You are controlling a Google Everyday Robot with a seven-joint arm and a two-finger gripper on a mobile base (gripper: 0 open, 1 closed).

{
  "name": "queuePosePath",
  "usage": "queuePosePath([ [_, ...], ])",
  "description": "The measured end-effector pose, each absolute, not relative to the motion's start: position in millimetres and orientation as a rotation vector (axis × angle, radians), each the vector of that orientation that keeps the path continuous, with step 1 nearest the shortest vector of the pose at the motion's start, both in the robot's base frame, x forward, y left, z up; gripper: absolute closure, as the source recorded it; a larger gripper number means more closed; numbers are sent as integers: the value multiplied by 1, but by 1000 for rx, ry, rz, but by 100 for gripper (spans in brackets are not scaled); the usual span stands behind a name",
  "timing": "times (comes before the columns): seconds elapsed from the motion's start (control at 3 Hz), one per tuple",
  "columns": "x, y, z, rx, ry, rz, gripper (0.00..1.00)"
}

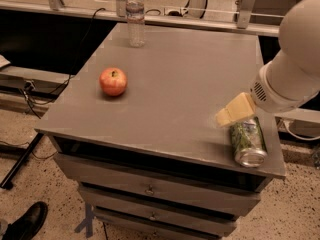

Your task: Place green can upright

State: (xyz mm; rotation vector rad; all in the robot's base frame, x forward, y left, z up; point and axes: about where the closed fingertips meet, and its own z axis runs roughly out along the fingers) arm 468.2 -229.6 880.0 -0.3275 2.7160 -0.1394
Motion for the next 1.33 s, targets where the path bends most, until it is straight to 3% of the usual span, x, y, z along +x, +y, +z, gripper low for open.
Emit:
queuePosePath([
  [0.67,459,-223,845,-3,2780,-8,0],
  [1.33,466,-215,833,34,2814,5,38],
])
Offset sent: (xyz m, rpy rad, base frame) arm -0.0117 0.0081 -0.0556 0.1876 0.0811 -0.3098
